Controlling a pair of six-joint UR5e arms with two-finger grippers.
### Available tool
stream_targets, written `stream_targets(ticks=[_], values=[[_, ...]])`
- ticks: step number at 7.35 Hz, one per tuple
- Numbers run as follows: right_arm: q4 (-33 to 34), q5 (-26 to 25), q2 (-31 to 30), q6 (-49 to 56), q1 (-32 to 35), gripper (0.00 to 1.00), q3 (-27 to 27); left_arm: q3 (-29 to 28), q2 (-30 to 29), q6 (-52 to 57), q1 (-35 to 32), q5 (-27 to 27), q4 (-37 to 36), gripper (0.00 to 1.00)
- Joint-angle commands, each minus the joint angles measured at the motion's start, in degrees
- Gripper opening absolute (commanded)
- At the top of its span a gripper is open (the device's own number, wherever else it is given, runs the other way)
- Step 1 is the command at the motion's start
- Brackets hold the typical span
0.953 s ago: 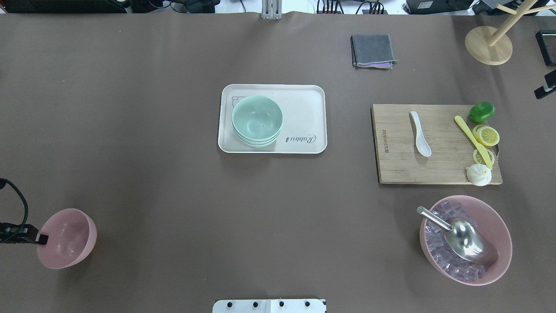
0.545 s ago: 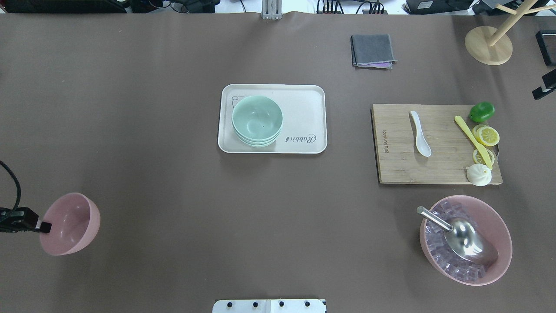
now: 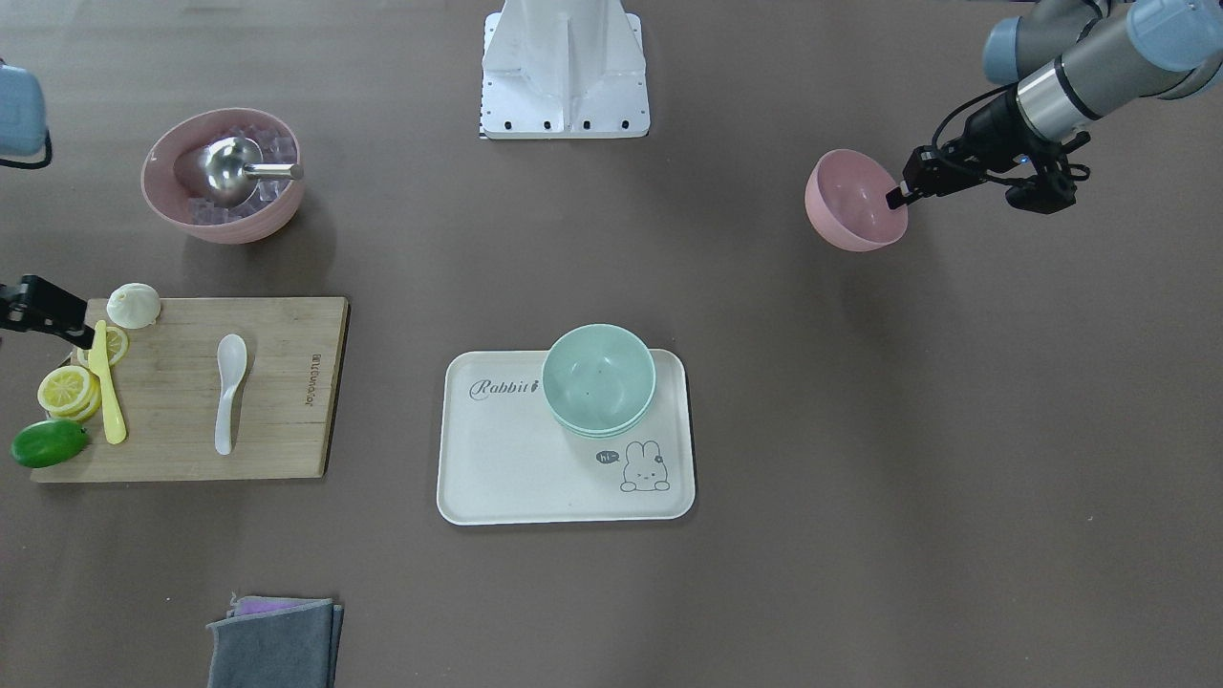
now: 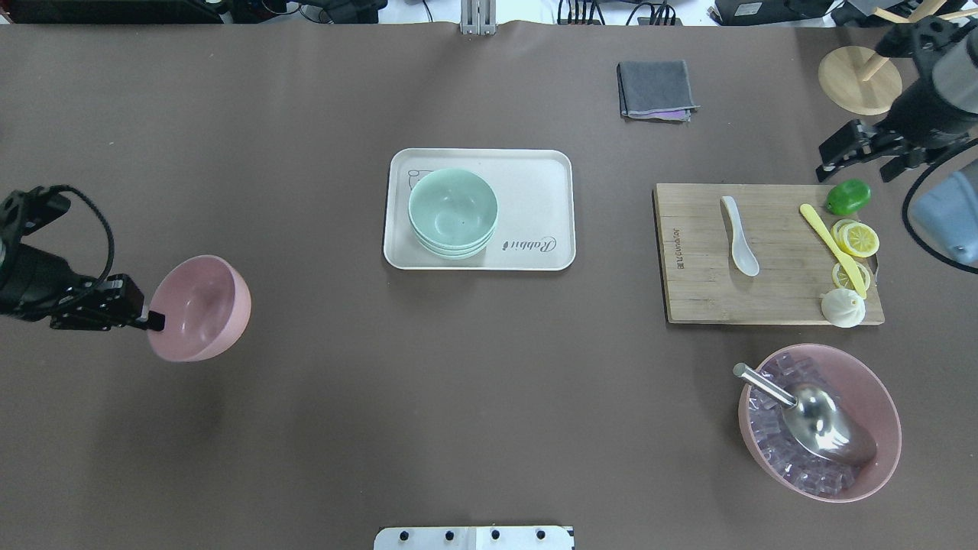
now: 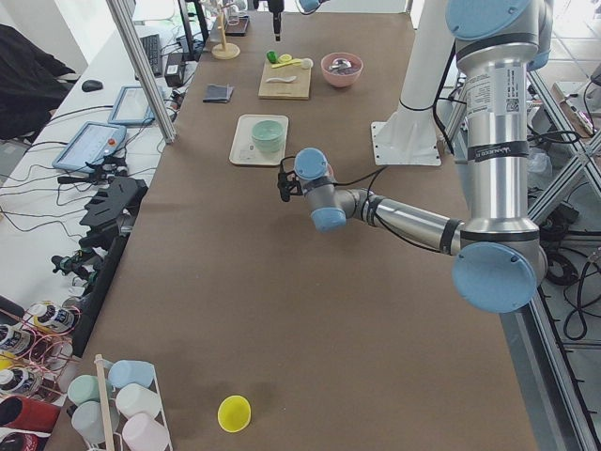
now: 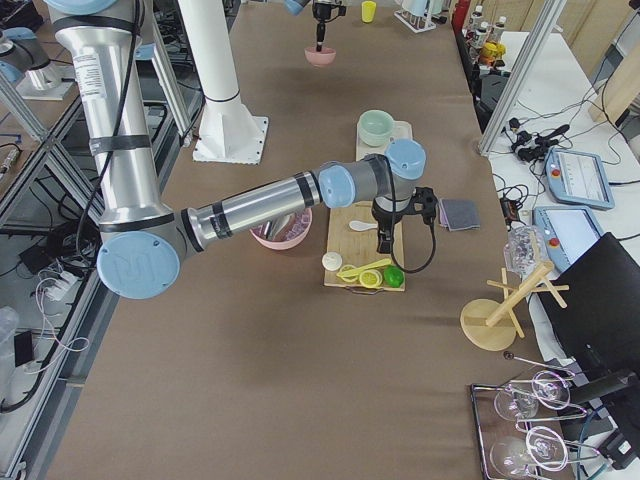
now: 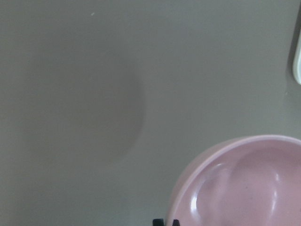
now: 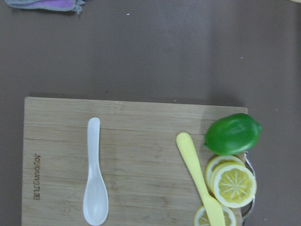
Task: Stack pink bowl on green and place spoon
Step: 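Lift the pink bowl toward the tray while the right gripper reaches the spoon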
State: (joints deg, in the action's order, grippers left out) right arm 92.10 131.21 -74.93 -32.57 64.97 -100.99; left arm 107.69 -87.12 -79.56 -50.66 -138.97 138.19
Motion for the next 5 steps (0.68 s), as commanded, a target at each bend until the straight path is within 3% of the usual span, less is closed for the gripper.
stream_targets(ticks=[1, 3, 5], values=[[-8.6, -2.9, 2.9, -9.2, -5.5, 0.95, 5.8, 0.9, -8.2, -1.5, -1.5, -0.3, -7.0, 0.0], [-11.2, -5.2, 4.3, -9.8, -7.7, 0.93, 9.7, 0.4, -20.7, -4.4, -1.4, 0.4, -20.3, 0.0], [-11.8, -7.3, 5.3, -9.7, -11.2, 0.9, 12.4, -1.8, -29.1, -4.5, -1.2, 0.4, -27.2, 0.0]])
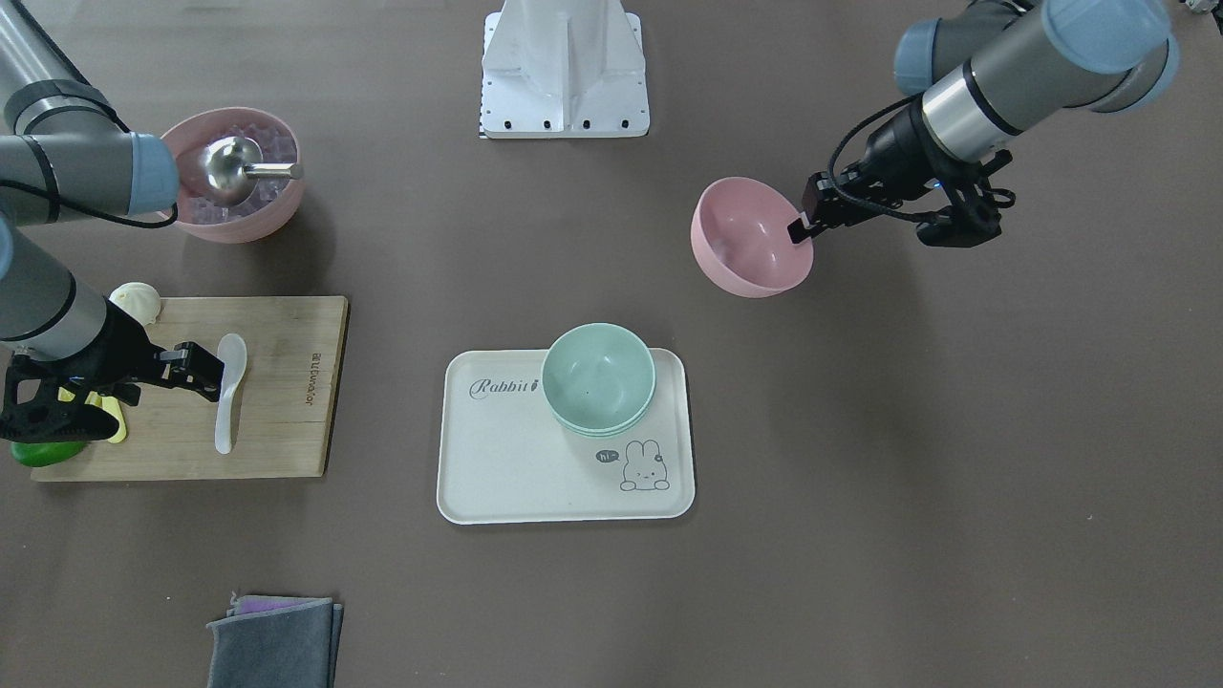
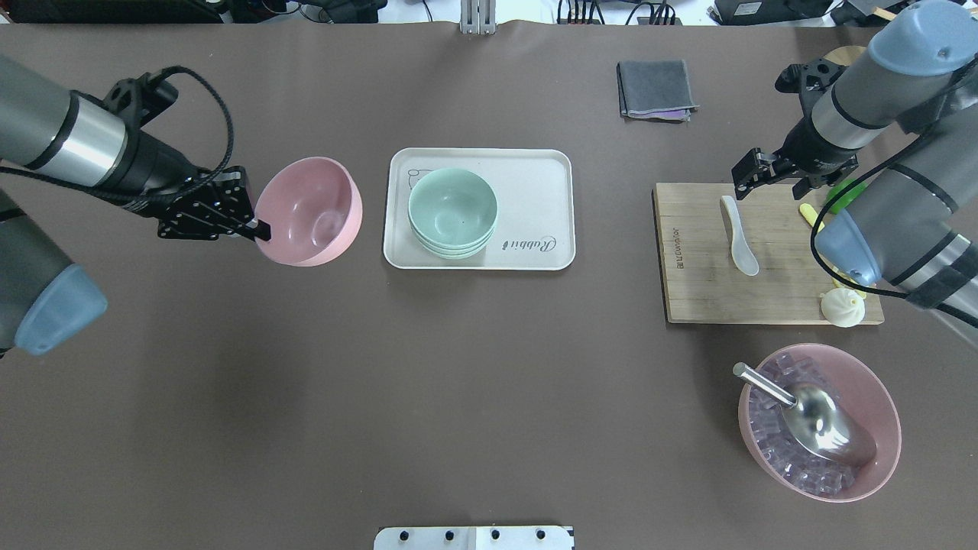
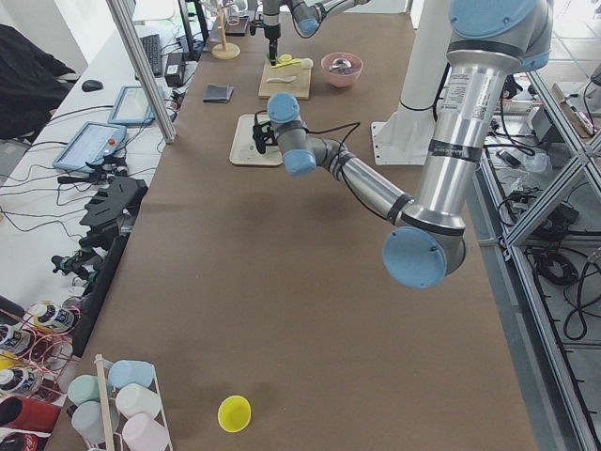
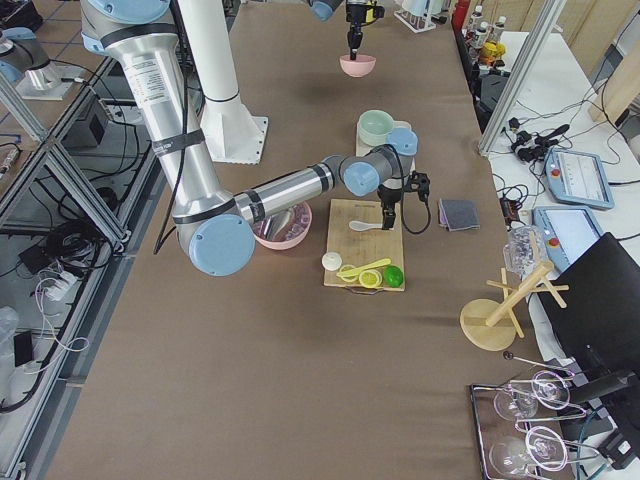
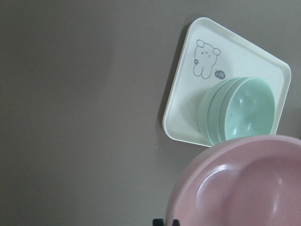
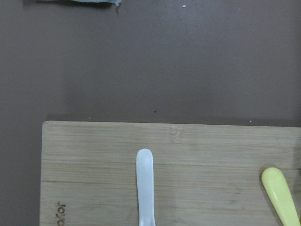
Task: Stack pink bowl on green and place spoon
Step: 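Lift the pink bowl toward the tray while the right gripper reaches the spoon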
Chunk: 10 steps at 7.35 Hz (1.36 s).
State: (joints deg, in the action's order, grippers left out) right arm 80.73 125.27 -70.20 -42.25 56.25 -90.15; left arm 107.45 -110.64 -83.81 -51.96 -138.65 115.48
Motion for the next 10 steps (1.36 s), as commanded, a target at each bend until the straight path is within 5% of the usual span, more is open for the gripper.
stream_targets(ticks=[1, 5, 6, 7, 8, 10], values=[[-1.9, -2.8, 1.2, 0.0, -3.2, 0.89, 3.3, -2.0, -6.7, -0.2, 0.2, 1.4, -5.2, 0.0], [-3.1, -2.7, 1.0, 1.4, -3.7, 0.75, 5.7, -6.5, -11.3, -1.9, 0.7, 1.8, -5.3, 0.0], [-3.1, -2.6, 1.1, 1.4, -3.7, 0.63, 5.6, -6.6, -11.3, -1.9, 0.7, 1.9, -5.3, 0.0], [-3.1, -2.6, 1.2, 1.5, -3.7, 0.2, 5.6, -6.6, -11.3, -1.9, 0.7, 1.9, -5.3, 0.0], [-3.1, -2.7, 1.2, 1.5, -3.8, 0.0, 5.6, -6.8, -11.3, -1.9, 0.8, 1.8, -5.3, 0.0], [-3.1, -2.4, 1.5, 1.0, -3.8, 0.0, 5.5, -7.3, -11.8, -1.8, 1.2, 2.9, -5.3, 0.0]])
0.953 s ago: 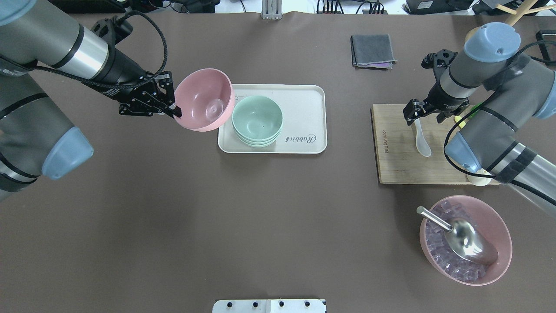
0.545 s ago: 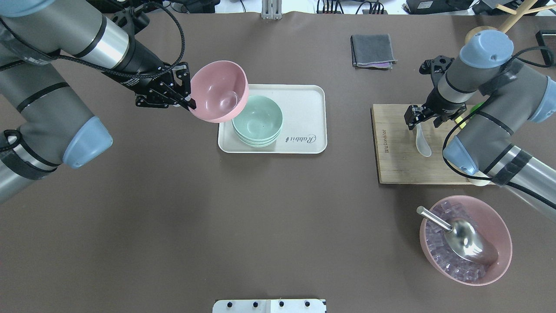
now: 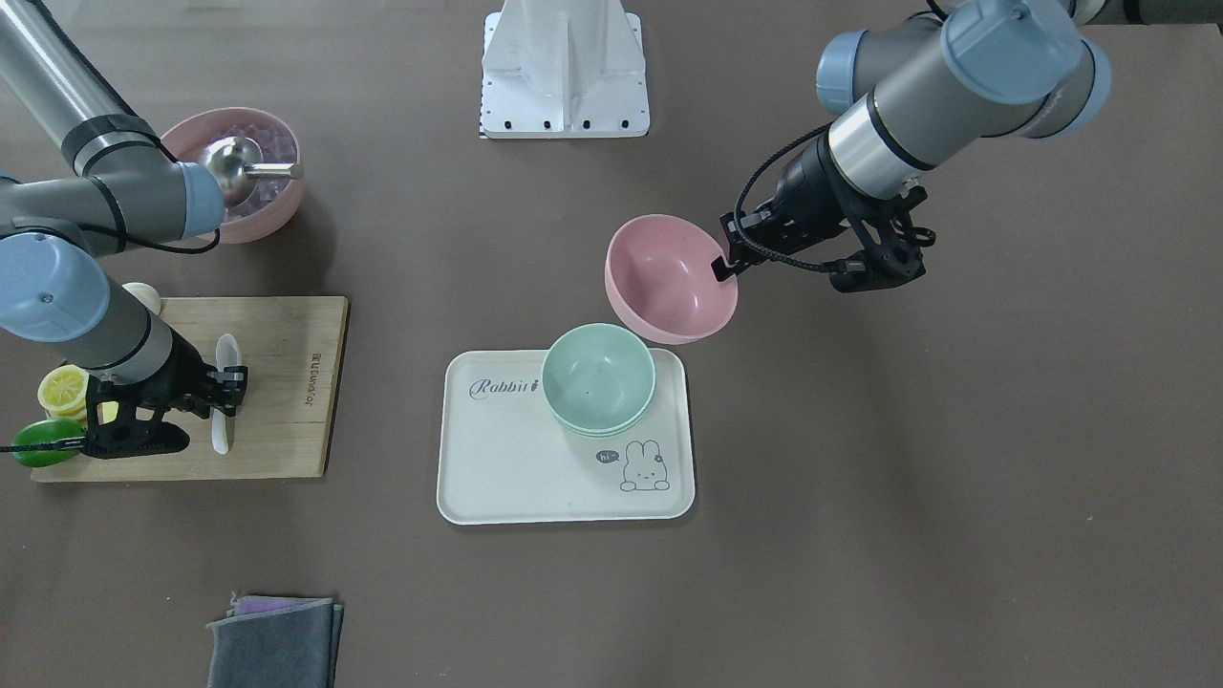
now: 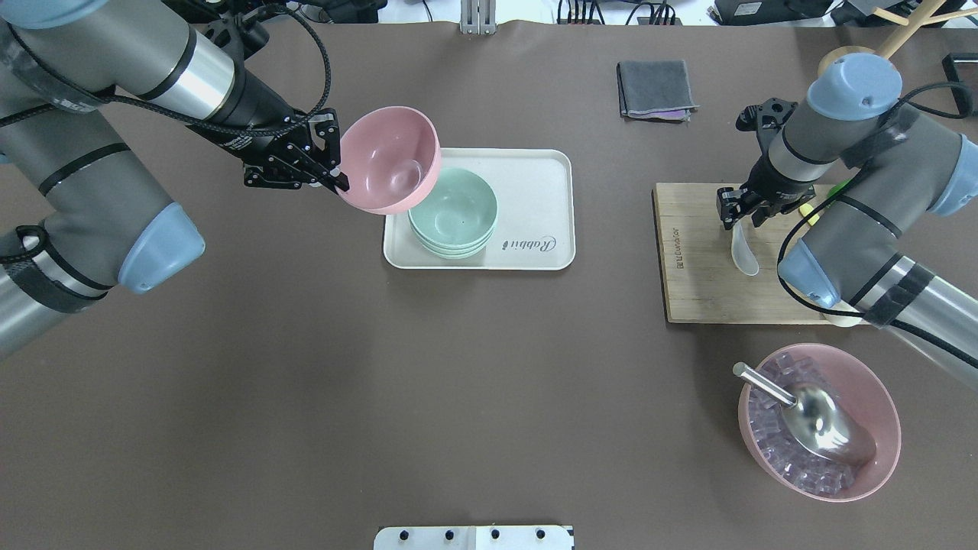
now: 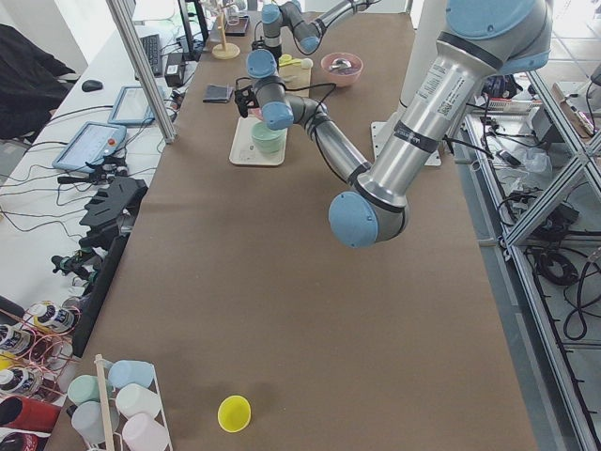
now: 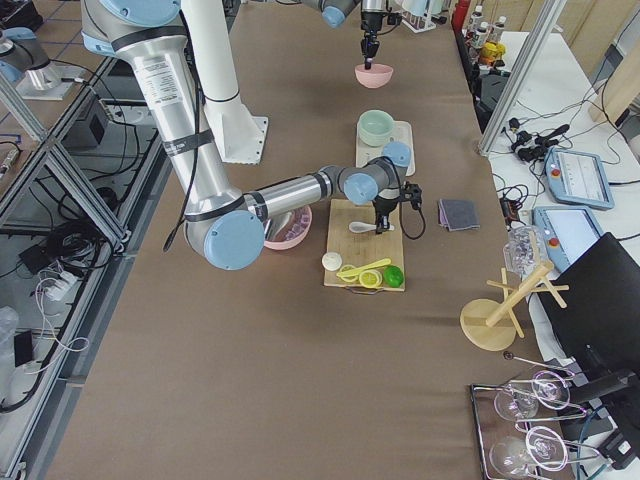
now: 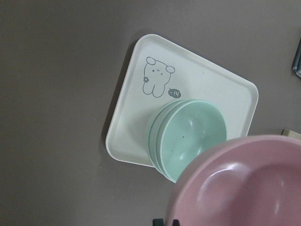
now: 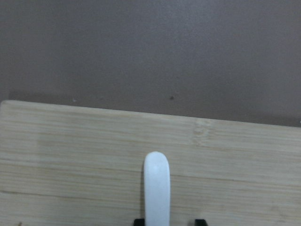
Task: Stack pink bowl on green and place spoon
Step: 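Lift the pink bowl toward the tray while the right gripper reaches the spoon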
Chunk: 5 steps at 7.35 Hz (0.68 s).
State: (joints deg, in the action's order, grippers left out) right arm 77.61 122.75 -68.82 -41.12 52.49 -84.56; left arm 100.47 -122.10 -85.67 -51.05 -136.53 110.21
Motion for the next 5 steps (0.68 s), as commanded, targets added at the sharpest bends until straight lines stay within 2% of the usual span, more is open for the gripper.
stream_targets(ticks=[1, 2, 4, 5], values=[[0.1, 0.2, 0.3, -0.3, 0.1, 0.0, -0.2, -1.0, -0.9, 0.1, 0.7, 2.0, 0.1, 0.0], [0.1, 1.8, 0.5, 0.0, 1.5, 0.0, -0.6, -1.0, -1.0, 0.2, 0.9, 2.0, 0.1, 0.0], [0.8, 8.1, 1.7, 0.3, 6.2, 0.0, -0.8, -1.1, -1.5, 0.1, 0.9, 1.9, 0.1, 0.0], [0.8, 8.6, 1.8, 0.3, 6.7, 0.0, -1.0, -1.6, -1.7, 0.0, 1.6, 1.9, 0.2, 0.0]])
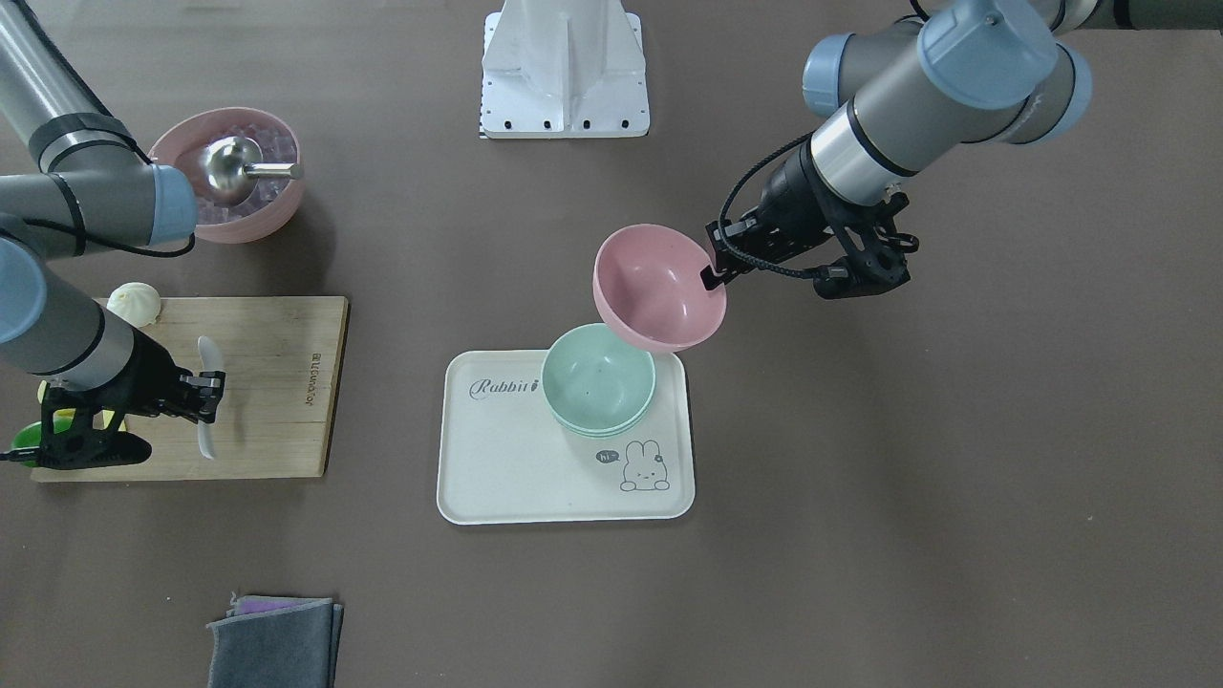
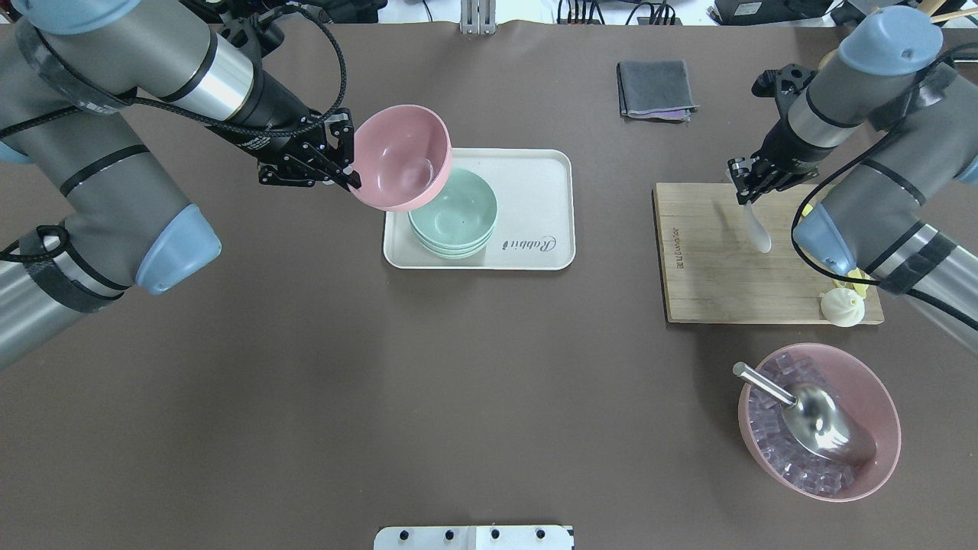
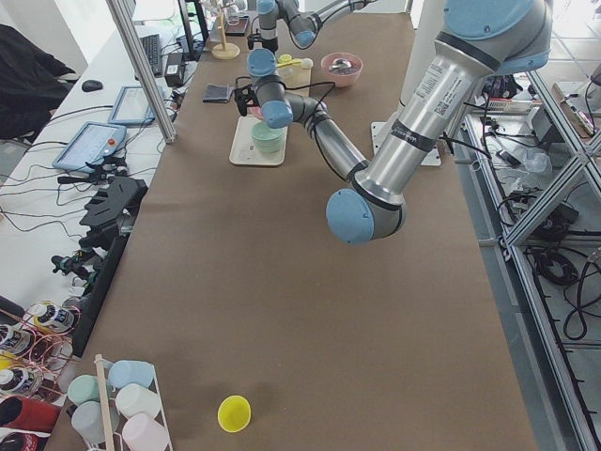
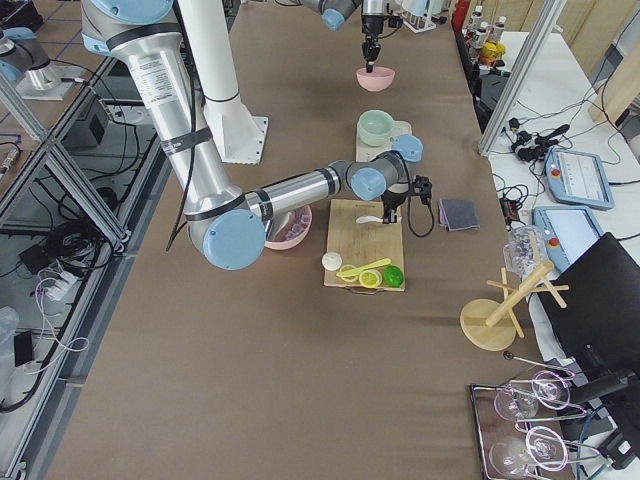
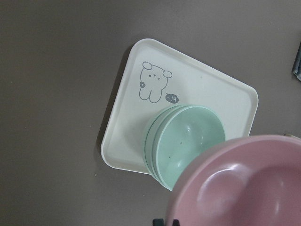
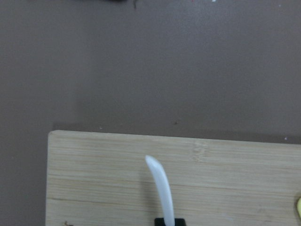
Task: Stack pink bowl on green and place spoon
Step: 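Lower the pink bowl onto the green bowls while the right gripper grasps the spoon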
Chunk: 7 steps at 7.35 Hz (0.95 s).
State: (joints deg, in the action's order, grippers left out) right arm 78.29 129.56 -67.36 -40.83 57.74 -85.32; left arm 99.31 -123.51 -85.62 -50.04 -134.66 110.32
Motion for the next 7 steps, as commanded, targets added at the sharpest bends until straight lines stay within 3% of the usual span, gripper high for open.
stream_targets(ticks=[1, 3, 5, 7], values=[[0.1, 2.2, 0.4, 0.0, 1.6, 0.0, -1.2, -2.5, -1.9, 0.0, 1.4, 0.6, 0.3, 0.0], [0.1, 3.3, 0.7, -0.6, 1.8, 0.0, -1.6, -6.6, -3.8, 0.2, 6.0, 6.8, 3.9, 0.0], [0.0, 3.2, 0.8, -0.7, 1.8, 0.0, -1.6, -12.9, -5.0, 0.2, 6.0, 7.0, 10.8, 0.0], [0.1, 3.2, 1.2, -0.7, 1.8, 0.0, -1.5, -14.1, -5.2, 0.2, 6.1, 7.0, 10.9, 0.0]])
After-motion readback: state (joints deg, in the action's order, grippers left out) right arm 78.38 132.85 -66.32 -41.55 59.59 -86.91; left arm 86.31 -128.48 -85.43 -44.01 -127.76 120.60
